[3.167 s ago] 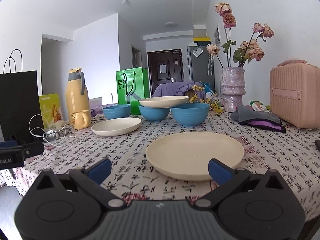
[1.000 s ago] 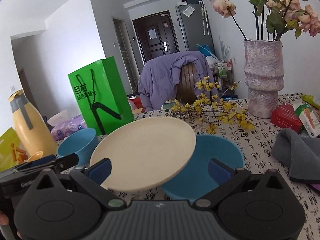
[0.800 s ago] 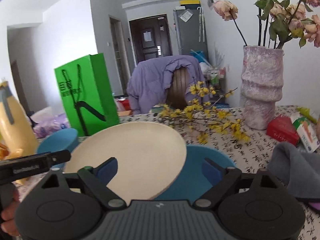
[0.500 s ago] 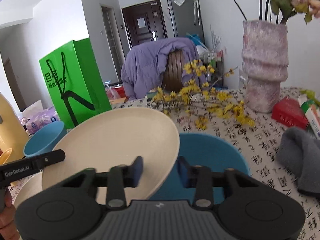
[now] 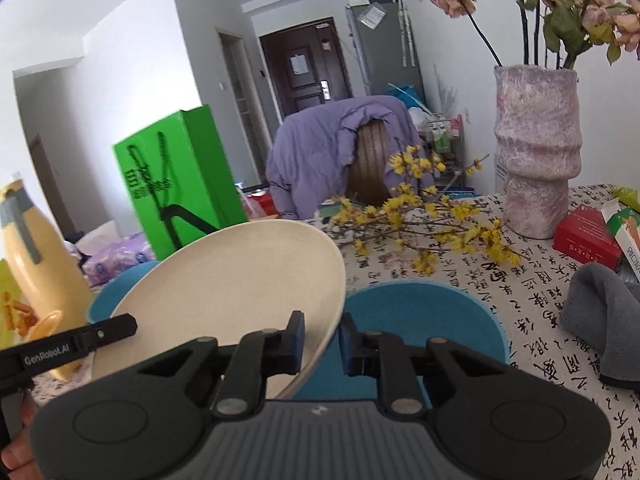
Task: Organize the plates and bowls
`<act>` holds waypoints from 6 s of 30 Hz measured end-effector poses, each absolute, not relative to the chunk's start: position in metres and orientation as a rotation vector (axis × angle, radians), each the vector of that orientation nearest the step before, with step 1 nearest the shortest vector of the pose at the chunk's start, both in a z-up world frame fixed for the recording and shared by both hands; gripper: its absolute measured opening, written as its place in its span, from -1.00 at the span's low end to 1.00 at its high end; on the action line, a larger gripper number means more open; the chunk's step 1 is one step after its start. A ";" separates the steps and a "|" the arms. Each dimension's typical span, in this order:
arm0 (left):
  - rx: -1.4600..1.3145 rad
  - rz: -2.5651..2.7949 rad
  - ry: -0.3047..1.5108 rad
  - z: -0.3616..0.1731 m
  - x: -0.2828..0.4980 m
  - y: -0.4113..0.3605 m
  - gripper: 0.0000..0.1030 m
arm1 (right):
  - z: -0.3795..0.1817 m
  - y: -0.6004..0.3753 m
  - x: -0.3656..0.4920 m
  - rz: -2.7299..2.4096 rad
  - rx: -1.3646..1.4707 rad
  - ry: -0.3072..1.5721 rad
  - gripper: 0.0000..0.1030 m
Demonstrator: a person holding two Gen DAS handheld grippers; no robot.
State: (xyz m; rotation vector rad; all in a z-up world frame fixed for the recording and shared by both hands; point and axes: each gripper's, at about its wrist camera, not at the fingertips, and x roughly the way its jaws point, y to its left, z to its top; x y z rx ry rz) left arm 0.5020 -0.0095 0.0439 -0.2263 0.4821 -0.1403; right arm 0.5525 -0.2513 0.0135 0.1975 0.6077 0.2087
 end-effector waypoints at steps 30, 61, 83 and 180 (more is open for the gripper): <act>-0.233 -0.046 0.432 0.022 0.228 0.020 -0.75 | 0.008 -0.209 0.290 0.328 0.140 0.627 -0.64; -0.127 -0.130 0.480 -0.002 0.209 -0.055 -0.75 | -0.021 -0.272 0.235 0.226 0.147 0.629 -0.62; 0.002 -0.214 0.527 -0.034 0.254 -0.157 -0.65 | -0.038 -0.337 0.243 -0.012 -0.056 0.510 0.02; -0.059 -0.064 0.440 0.009 0.330 0.100 0.99 | -0.019 -0.100 0.337 0.235 0.027 0.506 0.76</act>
